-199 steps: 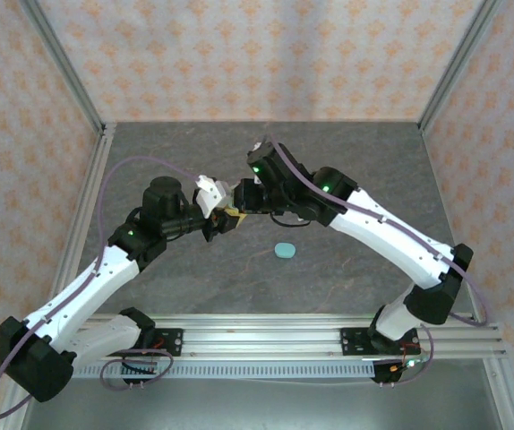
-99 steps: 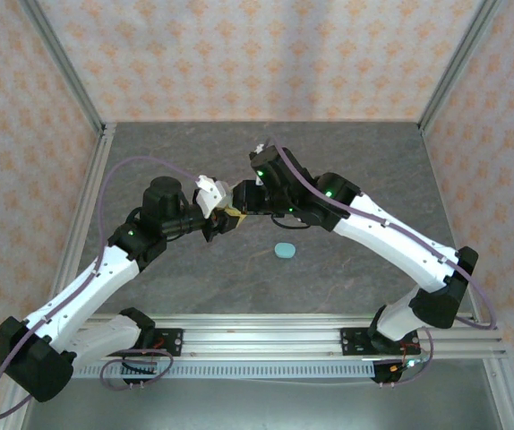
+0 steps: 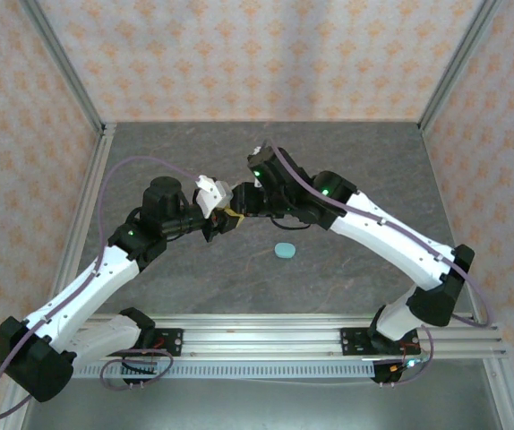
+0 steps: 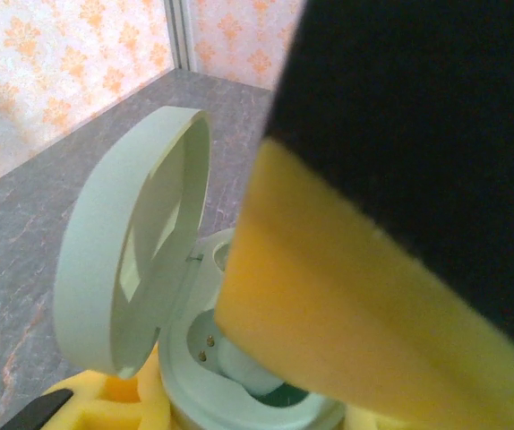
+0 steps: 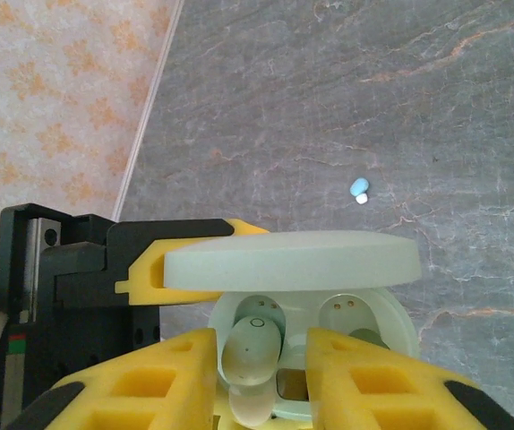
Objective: Insert the wireless bluetooth earbuds into the charging case
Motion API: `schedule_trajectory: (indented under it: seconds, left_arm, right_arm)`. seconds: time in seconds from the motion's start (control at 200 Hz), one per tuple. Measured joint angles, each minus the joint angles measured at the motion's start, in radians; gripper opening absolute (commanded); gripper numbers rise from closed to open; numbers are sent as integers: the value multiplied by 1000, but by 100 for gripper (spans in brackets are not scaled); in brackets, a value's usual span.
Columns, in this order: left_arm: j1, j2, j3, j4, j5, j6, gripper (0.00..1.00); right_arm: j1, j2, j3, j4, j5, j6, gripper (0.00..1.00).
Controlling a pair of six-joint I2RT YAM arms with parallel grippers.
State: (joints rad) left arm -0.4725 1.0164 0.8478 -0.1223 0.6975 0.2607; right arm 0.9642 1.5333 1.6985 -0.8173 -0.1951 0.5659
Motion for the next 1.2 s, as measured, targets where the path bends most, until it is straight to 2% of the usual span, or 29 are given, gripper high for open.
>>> schedule_trajectory:
  seconds: [0.68, 0.951, 1.201]
  left_arm:
    - [0, 1, 0, -9, -4, 0, 9]
    - [0, 7, 0, -16, -3, 0, 9]
    - [0, 8, 0, -17, -3, 0, 9]
  right_arm:
    - [15, 96, 152, -153, 27, -50, 34]
    - [21, 120, 183, -192, 47, -72, 20]
    - [24, 107, 163, -170, 55, -71, 15]
